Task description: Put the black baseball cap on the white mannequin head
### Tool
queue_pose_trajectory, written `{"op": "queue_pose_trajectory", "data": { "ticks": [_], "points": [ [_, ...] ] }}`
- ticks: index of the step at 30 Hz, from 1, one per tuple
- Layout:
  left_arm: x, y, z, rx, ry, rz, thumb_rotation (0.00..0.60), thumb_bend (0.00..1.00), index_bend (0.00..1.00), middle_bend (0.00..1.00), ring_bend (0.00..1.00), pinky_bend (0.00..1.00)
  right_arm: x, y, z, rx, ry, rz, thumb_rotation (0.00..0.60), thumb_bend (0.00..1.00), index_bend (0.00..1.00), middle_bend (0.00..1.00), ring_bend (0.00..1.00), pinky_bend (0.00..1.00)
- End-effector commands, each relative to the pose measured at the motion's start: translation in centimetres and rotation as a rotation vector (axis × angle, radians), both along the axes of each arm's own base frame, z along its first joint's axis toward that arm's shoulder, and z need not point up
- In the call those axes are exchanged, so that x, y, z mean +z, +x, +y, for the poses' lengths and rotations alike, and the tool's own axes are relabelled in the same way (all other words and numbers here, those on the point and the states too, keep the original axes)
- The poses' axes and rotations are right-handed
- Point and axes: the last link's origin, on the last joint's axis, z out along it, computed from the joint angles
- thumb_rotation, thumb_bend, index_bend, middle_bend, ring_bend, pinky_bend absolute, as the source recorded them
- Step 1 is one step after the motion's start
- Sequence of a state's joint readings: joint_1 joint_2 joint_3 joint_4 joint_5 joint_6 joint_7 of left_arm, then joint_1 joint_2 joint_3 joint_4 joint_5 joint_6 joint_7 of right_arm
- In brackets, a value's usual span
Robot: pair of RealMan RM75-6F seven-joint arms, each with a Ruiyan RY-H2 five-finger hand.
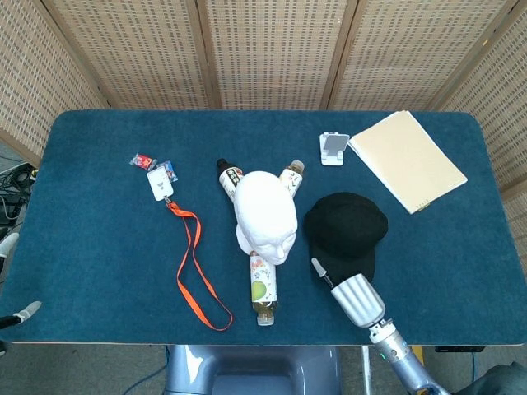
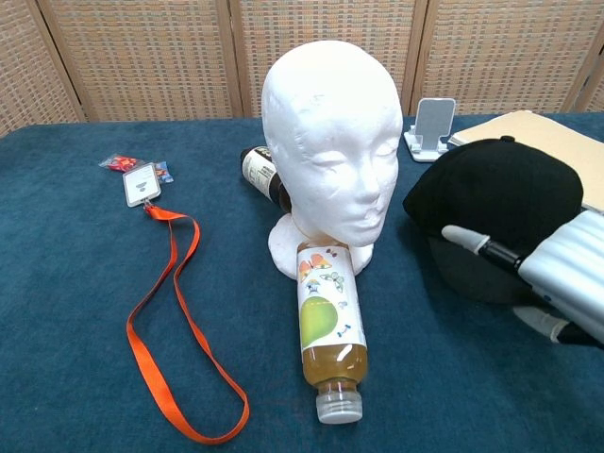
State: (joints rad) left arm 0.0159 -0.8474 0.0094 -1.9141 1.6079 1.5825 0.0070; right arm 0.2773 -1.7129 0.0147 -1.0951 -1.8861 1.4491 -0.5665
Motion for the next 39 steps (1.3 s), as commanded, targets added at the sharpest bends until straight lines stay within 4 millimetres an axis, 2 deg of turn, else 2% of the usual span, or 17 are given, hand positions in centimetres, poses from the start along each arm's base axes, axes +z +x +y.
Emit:
{"op": "queue_pose_trajectory", "data": {
  "ticks": [1, 10, 14, 18, 25, 26, 31, 39],
  "points": [
    [0.0, 0.0, 0.0, -0.001, -0.001, 0.0, 0.6, 0.0, 0.0, 0.0, 0.0, 0.0, 1.2, -0.4, -1.0, -0.027, -0.043, -0.027, 0.6, 0.64, 0.0, 0.94, 1.0, 1.0],
    [-0.2, 0.1, -0.1, -0.003, -0.005, 0.006, 0.6, 0.0, 0.0, 0.0, 0.0, 0.0, 2.8, -0.6, -3.2, -0.093, -0.086, -0.069, 0.6, 0.64, 0.0, 0.95, 1.0, 1.0],
    [-0.3, 0.1, -0.1, -0.002, -0.008, 0.006, 0.6, 0.0, 0.0, 0.0, 0.0, 0.0, 2.7, -0.2, -4.8, -0.117, -0.11, -0.075, 0.6, 0.63, 0.1, 0.95, 1.0, 1.0],
    [-0.2, 0.0, -0.1, 0.002, -0.005, 0.005, 0.6, 0.0, 0.0, 0.0, 0.0, 0.0, 2.7, 0.0, -6.4, -0.167, -0.137, -0.076, 0.6, 0.58, 0.3, 0.95, 1.0, 1.0],
    [-0.1, -0.1, 0.0, 0.006, -0.005, 0.004, 0.6, 0.0, 0.0, 0.0, 0.0, 0.0, 3.5, -0.4, -7.7, -0.268, -0.198, -0.035, 0.6, 0.56, 0.85, 1.0, 1.0, 1.0],
    [-0.1, -0.1, 0.0, 0.006, -0.007, 0.004, 0.6, 0.0, 0.0, 0.0, 0.0, 0.0, 3.5, -0.4, -7.7, -0.277, -0.197, -0.034, 0.6, 0.56, 0.88, 1.0, 1.0, 1.0],
    [-0.2, 0.0, 0.0, 0.006, -0.013, 0.005, 0.6, 0.0, 0.0, 0.0, 0.0, 0.0, 4.4, -0.1, -7.7, -0.27, -0.202, -0.037, 0.6, 0.58, 0.93, 1.0, 1.0, 1.0],
    [-0.3, 0.1, -0.1, 0.004, -0.014, 0.005, 0.6, 0.0, 0.0, 0.0, 0.0, 0.0, 7.7, 0.9, -9.3, -0.17, -0.294, -0.1, 0.6, 0.62, 0.94, 1.0, 1.0, 1.0]
  ]
}}
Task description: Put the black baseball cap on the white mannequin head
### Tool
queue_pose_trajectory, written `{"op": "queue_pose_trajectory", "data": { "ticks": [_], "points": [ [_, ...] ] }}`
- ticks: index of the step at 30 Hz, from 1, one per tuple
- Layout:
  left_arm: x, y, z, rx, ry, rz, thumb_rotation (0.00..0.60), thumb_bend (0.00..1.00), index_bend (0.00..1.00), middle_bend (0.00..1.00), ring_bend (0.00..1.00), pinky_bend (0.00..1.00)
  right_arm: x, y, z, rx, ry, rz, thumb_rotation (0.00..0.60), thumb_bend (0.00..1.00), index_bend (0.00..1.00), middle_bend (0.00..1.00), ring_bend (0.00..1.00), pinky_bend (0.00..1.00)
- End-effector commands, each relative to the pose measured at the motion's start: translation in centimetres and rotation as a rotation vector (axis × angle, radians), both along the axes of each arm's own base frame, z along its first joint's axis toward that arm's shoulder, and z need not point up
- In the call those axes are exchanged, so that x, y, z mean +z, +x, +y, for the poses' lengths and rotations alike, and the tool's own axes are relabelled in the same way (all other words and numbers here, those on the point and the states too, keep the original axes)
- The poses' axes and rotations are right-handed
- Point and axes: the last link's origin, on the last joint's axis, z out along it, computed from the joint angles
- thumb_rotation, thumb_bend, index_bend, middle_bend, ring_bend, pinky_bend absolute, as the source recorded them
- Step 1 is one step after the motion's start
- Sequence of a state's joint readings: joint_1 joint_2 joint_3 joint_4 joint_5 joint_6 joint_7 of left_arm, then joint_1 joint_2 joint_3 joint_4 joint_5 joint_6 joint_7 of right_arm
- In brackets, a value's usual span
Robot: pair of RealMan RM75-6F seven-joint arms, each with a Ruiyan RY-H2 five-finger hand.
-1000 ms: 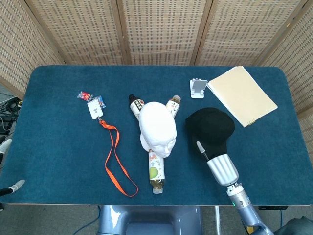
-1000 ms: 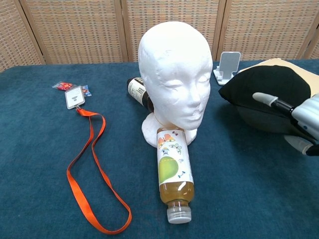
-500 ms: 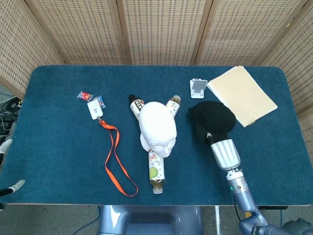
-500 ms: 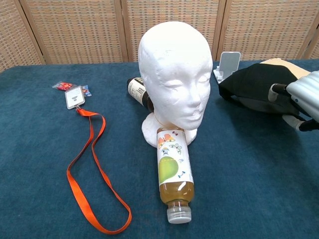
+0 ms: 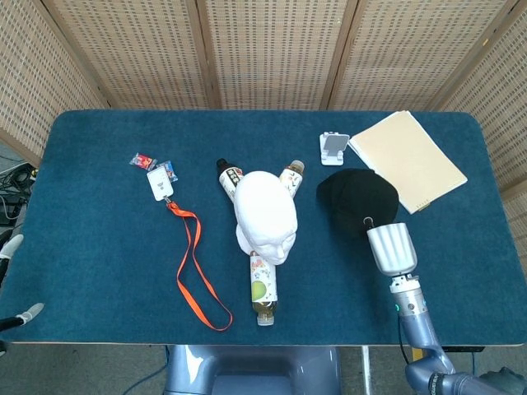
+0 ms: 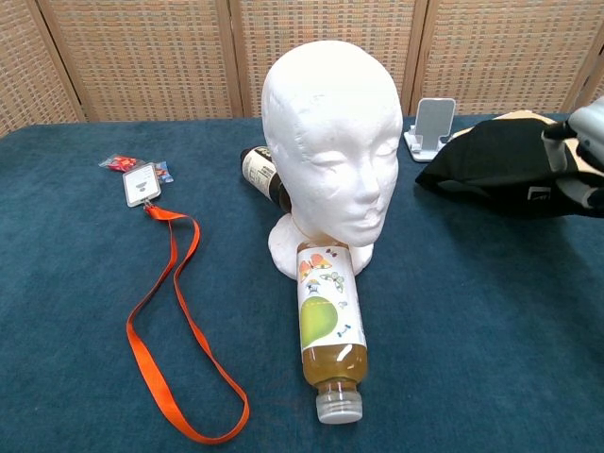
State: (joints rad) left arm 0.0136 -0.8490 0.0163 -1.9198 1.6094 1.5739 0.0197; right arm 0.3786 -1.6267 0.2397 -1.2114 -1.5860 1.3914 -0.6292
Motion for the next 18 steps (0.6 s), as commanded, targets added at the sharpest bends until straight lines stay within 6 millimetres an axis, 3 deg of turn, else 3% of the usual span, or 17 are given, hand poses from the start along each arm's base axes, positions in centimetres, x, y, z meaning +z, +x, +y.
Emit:
{"op": "queue_pose_trajectory", "data": {
  "ticks": [1, 10, 18],
  "points": [
    [0.0, 0.0, 0.0, 0.0, -0.001, -0.001, 0.6, 0.0, 0.0, 0.0, 0.0, 0.0, 1.8, 0.7, -1.1, 0.045, -0.057, -0.014, 0.6, 0.62, 0.95, 1.0, 1.0, 1.0],
    [0.1, 0.0, -0.2, -0.002, 0.001, -0.008, 0.6, 0.0, 0.0, 0.0, 0.0, 0.0, 8.1, 4.4, -6.8, 0.063, -0.284, -0.078, 0.6, 0.63, 0.95, 1.0, 1.0, 1.0],
    [0.5, -0.2, -0.1, 0.002, 0.008, -0.02, 0.6, 0.0, 0.0, 0.0, 0.0, 0.0, 11.3, 7.9, -7.5, 0.129, -0.364, -0.102, 0.6, 0.64, 0.94, 1.0, 1.0, 1.0]
  ]
}}
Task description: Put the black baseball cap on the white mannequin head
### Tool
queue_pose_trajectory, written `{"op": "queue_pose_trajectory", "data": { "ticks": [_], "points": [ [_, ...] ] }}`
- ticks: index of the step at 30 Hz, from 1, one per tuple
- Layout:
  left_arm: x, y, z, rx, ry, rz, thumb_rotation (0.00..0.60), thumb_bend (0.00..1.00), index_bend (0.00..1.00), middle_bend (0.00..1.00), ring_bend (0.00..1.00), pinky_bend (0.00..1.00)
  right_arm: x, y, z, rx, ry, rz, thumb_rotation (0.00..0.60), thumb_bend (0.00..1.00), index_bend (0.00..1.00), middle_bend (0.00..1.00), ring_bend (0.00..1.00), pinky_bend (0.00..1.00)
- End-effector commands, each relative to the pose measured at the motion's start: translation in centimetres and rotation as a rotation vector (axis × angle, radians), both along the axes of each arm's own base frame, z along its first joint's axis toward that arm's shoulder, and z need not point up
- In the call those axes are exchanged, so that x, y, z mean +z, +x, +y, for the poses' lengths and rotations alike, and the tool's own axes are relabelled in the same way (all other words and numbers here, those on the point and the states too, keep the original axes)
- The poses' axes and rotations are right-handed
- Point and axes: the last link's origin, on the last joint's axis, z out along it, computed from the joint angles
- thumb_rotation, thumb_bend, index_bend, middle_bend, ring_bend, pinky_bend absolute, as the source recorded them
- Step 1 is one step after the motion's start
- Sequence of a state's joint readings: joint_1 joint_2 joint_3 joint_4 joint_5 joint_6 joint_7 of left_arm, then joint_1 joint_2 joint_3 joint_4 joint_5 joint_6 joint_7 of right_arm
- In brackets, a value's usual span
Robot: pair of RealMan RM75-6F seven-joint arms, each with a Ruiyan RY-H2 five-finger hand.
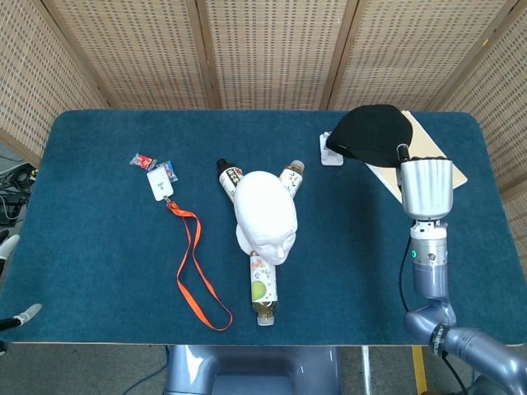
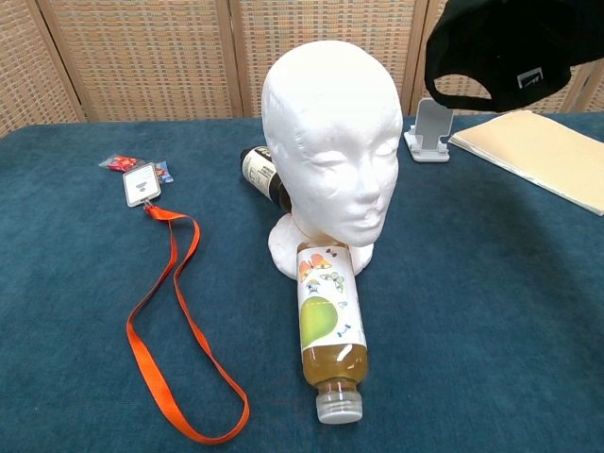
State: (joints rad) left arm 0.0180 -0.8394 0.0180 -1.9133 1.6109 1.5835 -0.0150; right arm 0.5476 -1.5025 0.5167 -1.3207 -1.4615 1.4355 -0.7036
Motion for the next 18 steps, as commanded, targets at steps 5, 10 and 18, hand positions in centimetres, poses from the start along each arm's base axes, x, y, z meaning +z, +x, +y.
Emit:
{"op": "queue_pose_trajectory", "data": {
  "ticks": [5, 10, 18],
  "points": [
    [0.3, -0.1, 0.0, -0.003, 0.002, -0.008, 0.6, 0.0, 0.0, 0.0, 0.0, 0.0, 2.4, 4.2, 1.5, 0.19, -0.07, 0.06, 0.6, 0.64, 0.95, 1.0, 1.0, 1.0],
    [0.3, -0.1, -0.1, -0.006, 0.003, -0.011, 0.6, 0.0, 0.0, 0.0, 0.0, 0.0, 2.0, 6.8, 3.9, 0.37, -0.084, 0.136, 0.6, 0.64, 0.95, 1.0, 1.0, 1.0],
    [0.3, -0.1, -0.2, -0.008, 0.003, -0.011, 0.6, 0.0, 0.0, 0.0, 0.0, 0.0, -0.2, 9.7, 6.6, 0.541, -0.066, 0.226, 0.6, 0.64, 0.94, 1.0, 1.0, 1.0]
  ]
}}
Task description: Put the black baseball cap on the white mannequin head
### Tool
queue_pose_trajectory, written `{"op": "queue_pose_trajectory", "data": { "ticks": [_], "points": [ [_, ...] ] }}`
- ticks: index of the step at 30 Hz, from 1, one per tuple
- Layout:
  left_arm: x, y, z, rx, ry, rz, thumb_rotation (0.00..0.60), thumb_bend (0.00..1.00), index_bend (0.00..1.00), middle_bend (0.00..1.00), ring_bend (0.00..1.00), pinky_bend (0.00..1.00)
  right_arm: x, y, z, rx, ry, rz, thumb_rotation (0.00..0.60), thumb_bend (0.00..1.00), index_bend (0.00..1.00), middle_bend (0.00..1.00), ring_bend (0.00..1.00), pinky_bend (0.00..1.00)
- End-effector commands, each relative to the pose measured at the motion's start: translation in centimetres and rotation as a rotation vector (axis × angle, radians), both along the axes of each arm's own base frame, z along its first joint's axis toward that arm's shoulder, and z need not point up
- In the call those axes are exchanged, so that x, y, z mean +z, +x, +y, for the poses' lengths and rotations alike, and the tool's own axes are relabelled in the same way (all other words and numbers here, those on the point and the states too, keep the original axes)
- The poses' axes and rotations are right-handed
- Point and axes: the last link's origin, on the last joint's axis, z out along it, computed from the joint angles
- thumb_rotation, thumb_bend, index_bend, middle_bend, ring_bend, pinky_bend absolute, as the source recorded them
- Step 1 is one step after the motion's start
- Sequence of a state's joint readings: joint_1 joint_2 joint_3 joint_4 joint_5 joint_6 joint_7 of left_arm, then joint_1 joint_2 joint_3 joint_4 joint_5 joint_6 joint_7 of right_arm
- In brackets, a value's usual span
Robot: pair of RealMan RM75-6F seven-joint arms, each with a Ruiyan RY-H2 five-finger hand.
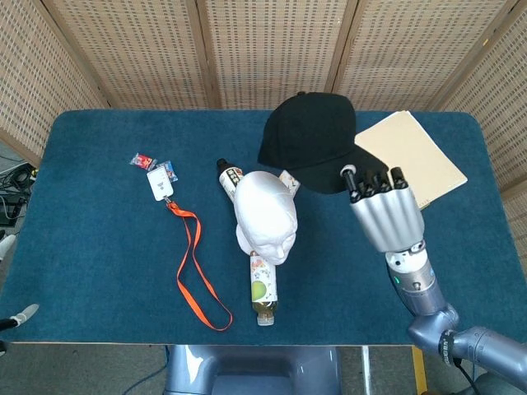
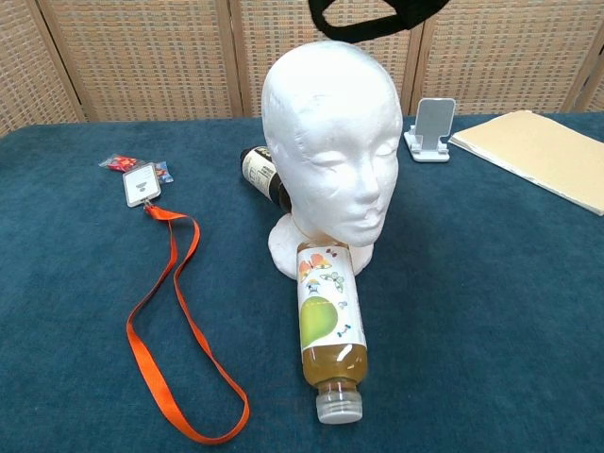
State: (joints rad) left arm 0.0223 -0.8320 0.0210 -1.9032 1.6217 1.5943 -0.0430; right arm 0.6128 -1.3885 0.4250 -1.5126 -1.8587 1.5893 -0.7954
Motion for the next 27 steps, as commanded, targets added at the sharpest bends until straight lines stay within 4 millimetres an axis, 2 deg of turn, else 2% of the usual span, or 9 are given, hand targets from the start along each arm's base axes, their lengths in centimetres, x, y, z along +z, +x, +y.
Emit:
{"op": "queue_pose_trajectory", "data": {
  "ticks": [1, 16, 27],
  "points": [
    [0.0, 0.0, 0.0, 0.0, 0.001, 0.0, 0.6, 0.0, 0.0, 0.0, 0.0, 0.0, -1.2, 1.3, 1.1, 0.052, 0.009, 0.042, 0.6, 0.64, 0.95, 1.0, 1.0, 1.0],
    [0.1, -0.1, 0.1, 0.002, -0.001, -0.003, 0.6, 0.0, 0.0, 0.0, 0.0, 0.0, -5.1, 4.4, 1.7, -0.002, 0.004, 0.125, 0.6, 0.64, 0.95, 1.0, 1.0, 1.0],
    [0.2, -0.2, 0.0, -0.001, -0.008, -0.012, 0.6, 0.0, 0.0, 0.0, 0.0, 0.0, -7.2, 3.6, 3.2, -0.072, 0.024, 0.174, 0.6, 0.64, 0.95, 1.0, 1.0, 1.0]
  ]
}}
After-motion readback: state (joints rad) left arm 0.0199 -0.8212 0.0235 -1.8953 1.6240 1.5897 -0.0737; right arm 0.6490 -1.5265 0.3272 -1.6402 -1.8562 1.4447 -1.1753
